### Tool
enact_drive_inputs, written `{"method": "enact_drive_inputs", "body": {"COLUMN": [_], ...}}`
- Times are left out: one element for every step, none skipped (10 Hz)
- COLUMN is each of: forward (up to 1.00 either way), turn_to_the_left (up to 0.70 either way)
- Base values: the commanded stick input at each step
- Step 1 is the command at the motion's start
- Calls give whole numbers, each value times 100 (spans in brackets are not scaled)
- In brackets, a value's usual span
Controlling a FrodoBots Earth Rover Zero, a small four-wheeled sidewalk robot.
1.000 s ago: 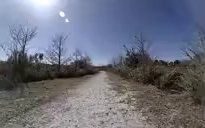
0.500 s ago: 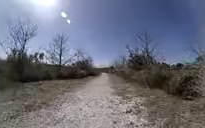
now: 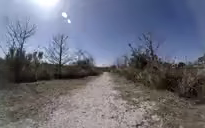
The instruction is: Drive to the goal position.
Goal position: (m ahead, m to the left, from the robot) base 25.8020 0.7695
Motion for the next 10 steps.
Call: {"method": "enact_drive_inputs", "body": {"forward": [70,70,70,70,70,70,70,70,70,70], "turn_to_the_left": [0,0,0,0,0,0,0,0,0,0]}}
